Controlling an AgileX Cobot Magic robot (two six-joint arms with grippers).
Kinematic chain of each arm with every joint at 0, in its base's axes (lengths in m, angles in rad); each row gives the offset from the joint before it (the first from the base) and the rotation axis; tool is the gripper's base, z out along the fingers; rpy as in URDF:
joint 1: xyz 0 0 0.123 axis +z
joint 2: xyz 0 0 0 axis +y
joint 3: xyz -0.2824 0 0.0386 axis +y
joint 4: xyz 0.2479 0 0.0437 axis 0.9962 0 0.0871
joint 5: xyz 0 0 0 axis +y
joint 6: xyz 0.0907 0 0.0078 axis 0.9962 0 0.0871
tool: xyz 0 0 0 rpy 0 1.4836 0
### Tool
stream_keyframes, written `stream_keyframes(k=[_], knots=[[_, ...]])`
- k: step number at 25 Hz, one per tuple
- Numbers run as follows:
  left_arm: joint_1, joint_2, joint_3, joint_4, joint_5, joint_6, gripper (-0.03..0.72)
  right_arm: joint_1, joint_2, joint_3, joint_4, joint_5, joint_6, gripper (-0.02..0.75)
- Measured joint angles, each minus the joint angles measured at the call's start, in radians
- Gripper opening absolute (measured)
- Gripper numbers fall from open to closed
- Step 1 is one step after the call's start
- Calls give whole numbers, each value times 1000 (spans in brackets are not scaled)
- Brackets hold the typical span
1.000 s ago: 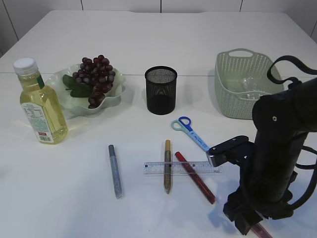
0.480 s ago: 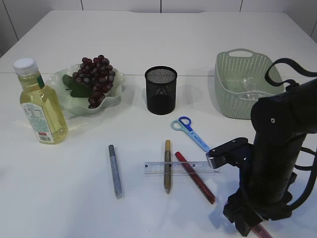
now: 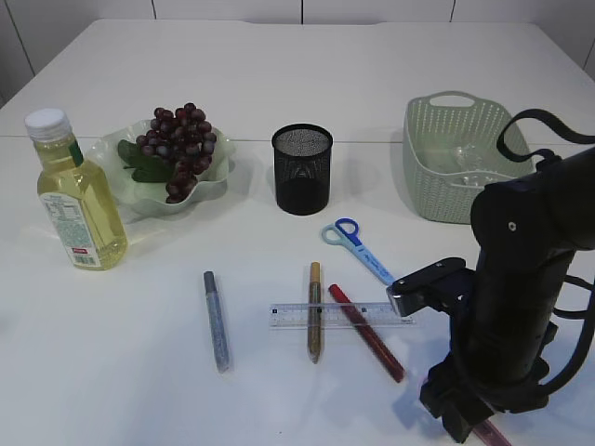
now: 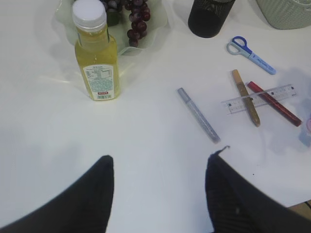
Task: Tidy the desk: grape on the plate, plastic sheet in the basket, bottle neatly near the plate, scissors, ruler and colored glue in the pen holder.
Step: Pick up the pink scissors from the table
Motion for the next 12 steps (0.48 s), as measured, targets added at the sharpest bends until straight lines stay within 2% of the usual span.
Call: stream_keyframes(k=[12], knots=[[0, 0, 0, 0, 0, 0, 435, 0, 6, -2, -2, 4, 7, 501]])
